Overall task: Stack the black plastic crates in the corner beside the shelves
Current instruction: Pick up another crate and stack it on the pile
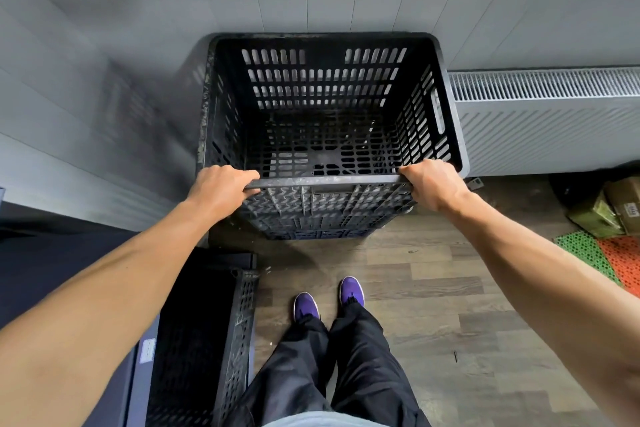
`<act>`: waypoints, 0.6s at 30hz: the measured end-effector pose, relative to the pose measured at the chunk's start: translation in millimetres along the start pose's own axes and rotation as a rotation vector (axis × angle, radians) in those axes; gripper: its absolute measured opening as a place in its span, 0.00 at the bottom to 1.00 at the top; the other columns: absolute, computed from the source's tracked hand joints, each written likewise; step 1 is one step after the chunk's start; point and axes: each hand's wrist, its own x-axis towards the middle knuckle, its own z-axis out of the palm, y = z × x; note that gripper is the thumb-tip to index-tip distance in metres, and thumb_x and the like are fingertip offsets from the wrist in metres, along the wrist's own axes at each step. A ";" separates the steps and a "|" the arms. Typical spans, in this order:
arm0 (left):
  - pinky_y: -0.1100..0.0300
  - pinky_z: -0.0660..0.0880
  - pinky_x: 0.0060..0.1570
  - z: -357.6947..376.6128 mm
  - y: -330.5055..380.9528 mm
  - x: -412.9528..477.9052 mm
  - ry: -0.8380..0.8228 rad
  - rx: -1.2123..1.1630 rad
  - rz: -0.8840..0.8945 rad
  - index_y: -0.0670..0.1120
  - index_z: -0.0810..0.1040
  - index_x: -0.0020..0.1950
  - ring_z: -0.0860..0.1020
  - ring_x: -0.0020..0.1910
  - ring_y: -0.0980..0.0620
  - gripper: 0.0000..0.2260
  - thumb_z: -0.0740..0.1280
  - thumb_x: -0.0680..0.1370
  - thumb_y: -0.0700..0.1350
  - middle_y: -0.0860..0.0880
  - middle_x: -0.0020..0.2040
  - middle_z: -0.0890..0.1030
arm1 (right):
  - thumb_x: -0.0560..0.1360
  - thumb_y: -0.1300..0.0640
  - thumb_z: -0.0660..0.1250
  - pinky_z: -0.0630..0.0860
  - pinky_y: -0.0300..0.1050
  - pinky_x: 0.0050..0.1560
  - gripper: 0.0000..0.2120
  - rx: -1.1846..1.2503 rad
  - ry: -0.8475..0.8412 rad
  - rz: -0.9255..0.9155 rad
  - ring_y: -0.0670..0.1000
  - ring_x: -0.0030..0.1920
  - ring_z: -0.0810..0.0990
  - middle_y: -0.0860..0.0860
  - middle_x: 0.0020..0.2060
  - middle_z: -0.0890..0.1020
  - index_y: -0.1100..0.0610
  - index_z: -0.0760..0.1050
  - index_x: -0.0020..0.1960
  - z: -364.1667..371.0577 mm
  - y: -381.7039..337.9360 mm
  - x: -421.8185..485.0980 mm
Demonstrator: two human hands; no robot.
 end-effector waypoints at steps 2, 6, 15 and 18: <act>0.56 0.71 0.36 -1.7 0.3 1.0 -0.054 -0.026 -0.003 0.54 0.77 0.55 0.80 0.42 0.45 0.10 0.61 0.81 0.56 0.51 0.36 0.76 | 0.73 0.60 0.69 0.81 0.53 0.41 0.07 0.003 -0.016 -0.007 0.57 0.39 0.81 0.53 0.38 0.82 0.54 0.75 0.49 3.2 1.3 0.7; 0.53 0.73 0.42 -5.1 -2.8 6.9 -0.212 -0.103 -0.048 0.56 0.74 0.64 0.80 0.45 0.45 0.17 0.61 0.80 0.61 0.49 0.45 0.82 | 0.74 0.58 0.67 0.76 0.47 0.37 0.04 0.029 -0.031 0.014 0.55 0.36 0.77 0.51 0.36 0.80 0.53 0.74 0.48 1.5 0.1 1.4; 0.50 0.72 0.55 2.2 -6.0 -4.0 -0.073 -0.267 0.003 0.56 0.77 0.63 0.79 0.55 0.48 0.33 0.48 0.73 0.75 0.52 0.54 0.83 | 0.73 0.56 0.65 0.74 0.47 0.36 0.06 0.035 -0.093 -0.007 0.55 0.39 0.79 0.51 0.39 0.80 0.52 0.74 0.50 -7.4 -12.1 3.9; 0.47 0.61 0.69 4.5 -11.1 -5.7 0.133 -0.316 -0.017 0.54 0.79 0.62 0.69 0.69 0.48 0.28 0.50 0.78 0.69 0.50 0.64 0.78 | 0.73 0.54 0.64 0.75 0.46 0.38 0.07 0.078 -0.143 -0.099 0.54 0.39 0.77 0.50 0.41 0.81 0.50 0.72 0.51 -13.3 -27.8 8.4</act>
